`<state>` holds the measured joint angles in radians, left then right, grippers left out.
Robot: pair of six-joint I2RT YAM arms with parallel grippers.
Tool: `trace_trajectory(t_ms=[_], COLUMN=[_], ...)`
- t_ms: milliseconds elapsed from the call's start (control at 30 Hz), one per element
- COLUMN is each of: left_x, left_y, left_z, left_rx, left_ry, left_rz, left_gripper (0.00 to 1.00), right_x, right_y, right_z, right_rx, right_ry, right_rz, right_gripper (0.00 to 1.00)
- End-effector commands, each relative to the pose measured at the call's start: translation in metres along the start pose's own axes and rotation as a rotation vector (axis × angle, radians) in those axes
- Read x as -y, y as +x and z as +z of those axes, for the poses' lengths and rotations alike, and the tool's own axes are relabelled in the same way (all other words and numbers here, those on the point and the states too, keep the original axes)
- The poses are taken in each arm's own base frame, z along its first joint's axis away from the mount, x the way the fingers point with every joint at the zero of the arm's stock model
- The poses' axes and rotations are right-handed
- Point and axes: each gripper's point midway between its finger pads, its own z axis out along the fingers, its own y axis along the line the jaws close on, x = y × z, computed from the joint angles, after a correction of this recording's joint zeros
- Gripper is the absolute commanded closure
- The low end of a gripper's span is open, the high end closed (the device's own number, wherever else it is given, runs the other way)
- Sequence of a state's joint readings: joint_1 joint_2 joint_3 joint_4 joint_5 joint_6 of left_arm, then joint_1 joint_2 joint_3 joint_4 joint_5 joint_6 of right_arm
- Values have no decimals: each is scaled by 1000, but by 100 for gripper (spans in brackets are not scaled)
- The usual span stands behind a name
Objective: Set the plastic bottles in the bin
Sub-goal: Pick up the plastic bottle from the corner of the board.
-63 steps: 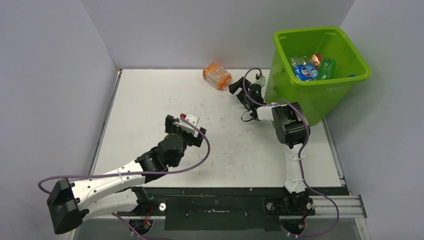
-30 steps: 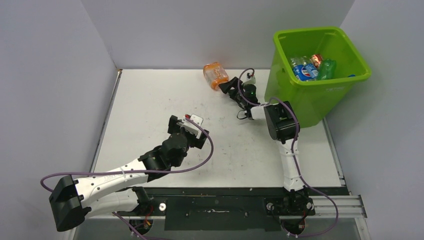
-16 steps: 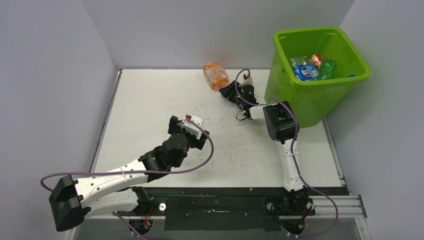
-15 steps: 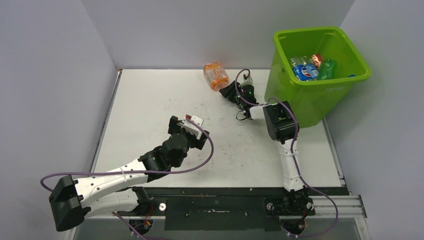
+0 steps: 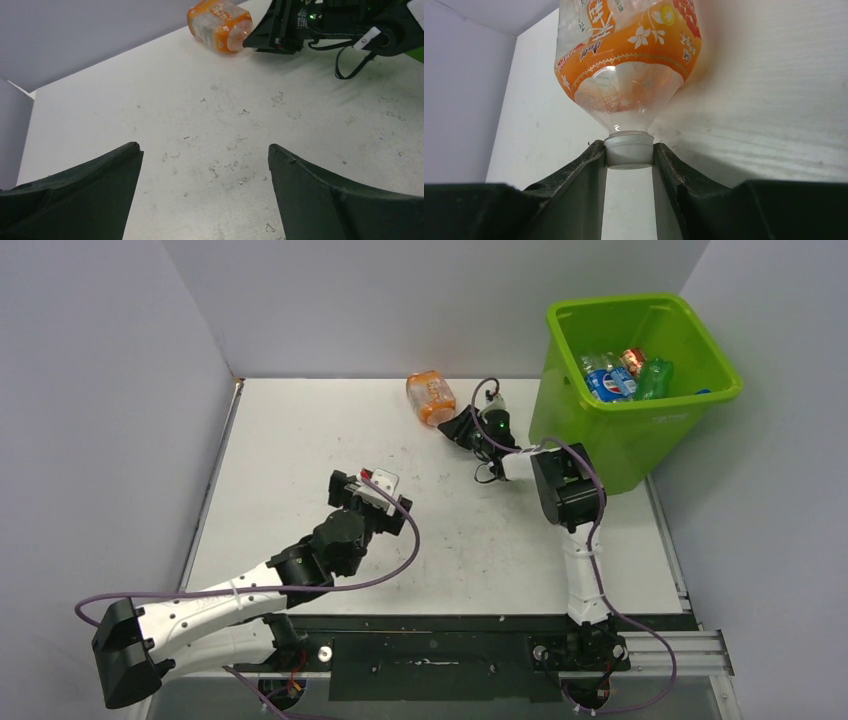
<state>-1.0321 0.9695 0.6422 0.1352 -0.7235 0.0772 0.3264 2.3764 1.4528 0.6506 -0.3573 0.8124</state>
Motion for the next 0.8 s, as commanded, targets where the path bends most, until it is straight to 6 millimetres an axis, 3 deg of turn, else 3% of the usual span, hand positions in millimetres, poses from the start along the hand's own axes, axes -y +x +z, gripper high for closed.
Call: trace_trajectory(t_ms=[0, 67, 133, 367, 467, 533, 600, 767], left_x=[-47, -64, -66, -25, 15, 31, 24, 5], left_y=[-51, -61, -69, -103, -99, -93, -94, -88], left_z=[-22, -34, -42, -61, -82, -96, -99, -89], left_rx=[174, 245, 302, 392, 433, 447, 449, 452], left_ry=[-158, -194, -156, 132, 424, 551, 533, 414], left_rz=[-73, -55, -17, 258, 450, 542, 593, 825], left_gripper=[4, 4, 4, 4, 4, 4, 4, 4], right_x=[-127, -156, -183, -224, -233, -233, -231, -241], right_y=[-49, -46, -40, -1, 4, 3, 1, 6], right_z=[-45, -69, -103, -223, -275, -307, -339, -391], right_rx=[63, 25, -38, -177, -210, -228, -247, -297], right_ry=[-224, -237, -250, -145, -112, -82, -54, -103], right_rz=[-69, -79, -88, -256, -346, -384, -415, -420], right_gripper=[95, 95, 95, 95, 95, 95, 95, 95])
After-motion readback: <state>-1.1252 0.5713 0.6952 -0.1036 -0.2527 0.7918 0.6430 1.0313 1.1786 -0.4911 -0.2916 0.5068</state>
